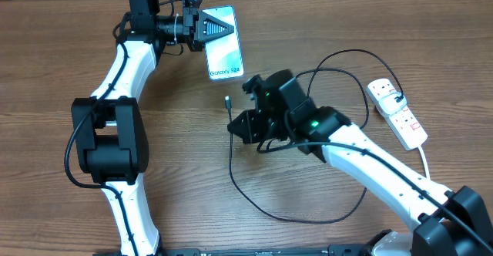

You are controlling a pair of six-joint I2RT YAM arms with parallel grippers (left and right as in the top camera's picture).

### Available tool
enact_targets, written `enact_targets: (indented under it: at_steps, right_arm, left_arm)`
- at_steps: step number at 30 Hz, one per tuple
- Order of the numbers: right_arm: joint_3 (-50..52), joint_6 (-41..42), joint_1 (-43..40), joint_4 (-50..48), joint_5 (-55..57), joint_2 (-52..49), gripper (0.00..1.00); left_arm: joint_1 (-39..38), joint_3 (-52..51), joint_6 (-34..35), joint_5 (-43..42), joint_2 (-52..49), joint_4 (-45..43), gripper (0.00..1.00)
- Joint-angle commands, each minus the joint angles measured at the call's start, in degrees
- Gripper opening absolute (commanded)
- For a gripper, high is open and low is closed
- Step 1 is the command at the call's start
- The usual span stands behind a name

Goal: Plug charger to phone and switch on socket

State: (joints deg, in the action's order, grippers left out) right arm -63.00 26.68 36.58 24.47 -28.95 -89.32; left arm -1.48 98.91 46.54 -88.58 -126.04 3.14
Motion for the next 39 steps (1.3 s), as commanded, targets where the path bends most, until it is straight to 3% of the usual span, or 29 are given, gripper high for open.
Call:
enact_targets:
  at_steps: [1, 11, 39]
  right_arm:
    - [-0.35, -1.49, -1.9, -0.63, -5.31, 0.04, 0.04]
    - [-0.35, -0.24, -2.4, -4.94, -8.48, 0.04, 0.04]
    - [-0.35, 4.63, -5.16, -7.08, -8.5, -0.37, 0.04]
  left_arm:
    - [-0.04, 0.57, -0.35, -1.99, 0.79, -0.42, 0.04]
    - [-0.15, 0.57, -2.1, -1.99, 0.79, -0.42, 0.04]
    - [-3.02, 0.57, 1.07, -1.97, 0.79, -0.39, 0.04]
